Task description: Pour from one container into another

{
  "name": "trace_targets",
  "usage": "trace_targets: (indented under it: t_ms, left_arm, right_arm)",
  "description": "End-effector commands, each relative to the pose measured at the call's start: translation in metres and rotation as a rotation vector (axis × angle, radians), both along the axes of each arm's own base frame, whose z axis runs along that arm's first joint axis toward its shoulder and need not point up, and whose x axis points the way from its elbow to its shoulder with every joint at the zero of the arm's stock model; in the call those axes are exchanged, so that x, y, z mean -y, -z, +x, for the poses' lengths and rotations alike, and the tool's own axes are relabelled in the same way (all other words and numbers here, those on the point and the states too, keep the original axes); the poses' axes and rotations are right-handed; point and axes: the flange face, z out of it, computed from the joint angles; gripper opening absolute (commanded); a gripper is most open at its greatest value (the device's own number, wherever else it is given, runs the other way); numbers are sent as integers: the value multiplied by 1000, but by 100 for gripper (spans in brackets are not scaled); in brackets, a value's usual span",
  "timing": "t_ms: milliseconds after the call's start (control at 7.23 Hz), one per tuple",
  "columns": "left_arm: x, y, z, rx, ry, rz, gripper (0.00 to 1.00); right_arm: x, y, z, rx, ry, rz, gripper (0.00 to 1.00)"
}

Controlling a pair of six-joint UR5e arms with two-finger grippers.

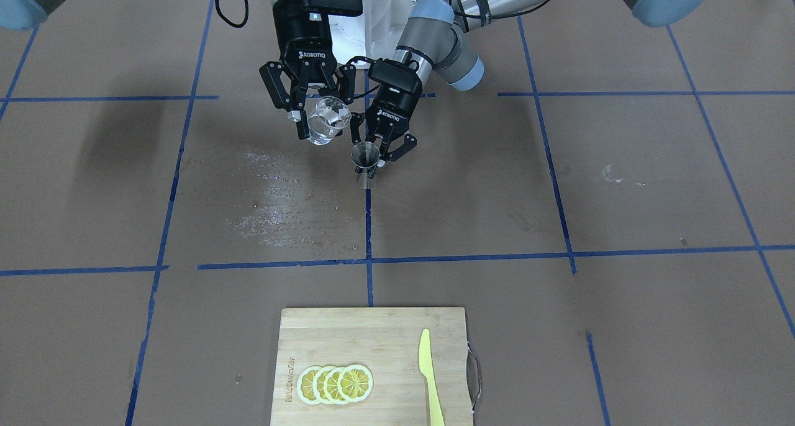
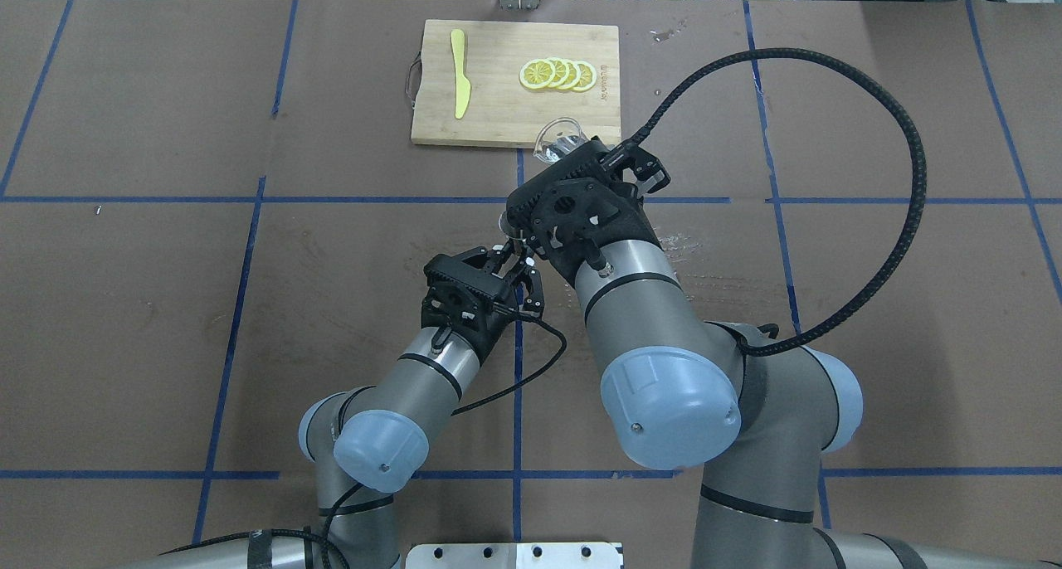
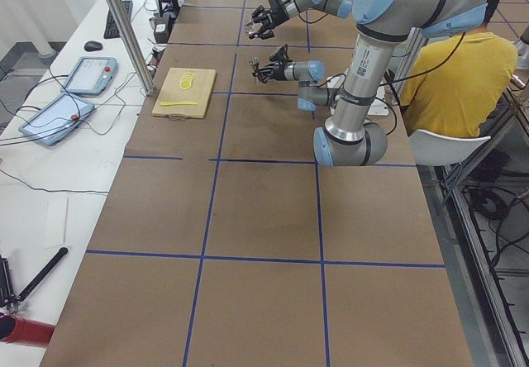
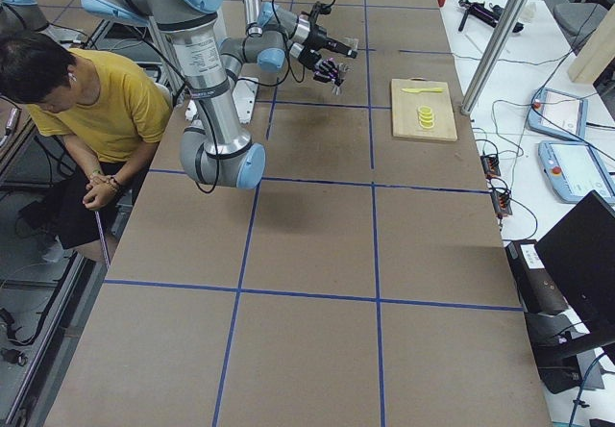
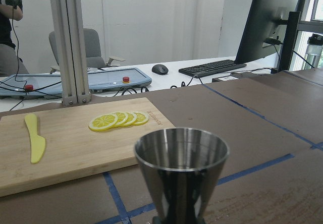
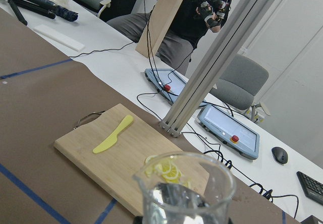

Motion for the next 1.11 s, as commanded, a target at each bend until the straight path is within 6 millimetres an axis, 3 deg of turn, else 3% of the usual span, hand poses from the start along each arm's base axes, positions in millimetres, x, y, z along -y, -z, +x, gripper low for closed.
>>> trace_targets:
  t_ms: [0, 277, 968]
  left_arm:
    - [0, 12, 1, -17, 1, 4, 0]
    - [0, 21, 3, -29, 1, 6, 0]
    - [0, 19, 5, -18, 1, 7, 0]
  right_arm:
    - [0, 1, -4, -81, 14, 2, 0]
    - [-1, -3, -8, -137, 30, 3, 0]
    - [-4, 5, -16, -251, 80, 12, 0]
